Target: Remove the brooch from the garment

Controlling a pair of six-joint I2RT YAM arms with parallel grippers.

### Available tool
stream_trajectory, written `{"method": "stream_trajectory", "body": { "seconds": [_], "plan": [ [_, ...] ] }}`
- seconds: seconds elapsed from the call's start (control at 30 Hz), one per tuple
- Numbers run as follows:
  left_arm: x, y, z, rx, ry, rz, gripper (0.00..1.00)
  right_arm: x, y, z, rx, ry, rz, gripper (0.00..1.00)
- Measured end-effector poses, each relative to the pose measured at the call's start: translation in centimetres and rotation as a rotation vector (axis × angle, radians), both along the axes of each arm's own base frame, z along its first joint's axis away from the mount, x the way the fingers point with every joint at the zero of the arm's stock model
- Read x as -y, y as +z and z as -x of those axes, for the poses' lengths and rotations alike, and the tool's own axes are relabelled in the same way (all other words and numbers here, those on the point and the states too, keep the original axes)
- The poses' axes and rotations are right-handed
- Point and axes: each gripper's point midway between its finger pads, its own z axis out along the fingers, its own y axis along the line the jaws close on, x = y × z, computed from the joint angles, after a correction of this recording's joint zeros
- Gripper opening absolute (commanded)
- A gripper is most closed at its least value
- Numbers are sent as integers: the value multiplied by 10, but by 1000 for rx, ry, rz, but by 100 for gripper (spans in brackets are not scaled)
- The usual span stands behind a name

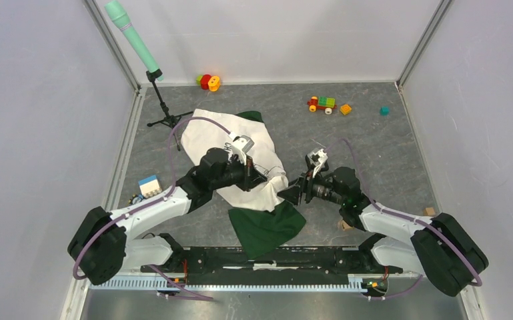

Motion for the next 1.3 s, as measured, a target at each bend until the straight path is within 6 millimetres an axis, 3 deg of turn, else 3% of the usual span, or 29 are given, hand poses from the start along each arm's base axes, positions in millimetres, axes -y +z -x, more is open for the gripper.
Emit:
{"method": "stream_trajectory", "body": {
  "seconds": [0.2, 0.53, 0.73, 0.93, 1.07, 1.3],
  "plan": [
    [4, 15, 15, -53, -9, 158, 2, -2, 12, 9, -53, -24, -179, 76],
    [17, 42, 24, -123, -56, 327, 2, -14, 37, 15, -110, 24, -347, 60],
    [17, 47, 24, -133, -68, 349, 2, -18, 50, 15, -111, 46, -394, 59],
    [2, 38, 19, -117, -9, 222, 2, -22, 46, 8, -103, 45, -355, 34],
    [-11, 42, 7, -82, 50, 96, 2, -23, 36, 5, -112, 41, -306, 30],
    [-40, 24, -4, -126, 170, -265, 2, -30, 32, -14, -66, 20, -197, 23]
  ]
}}
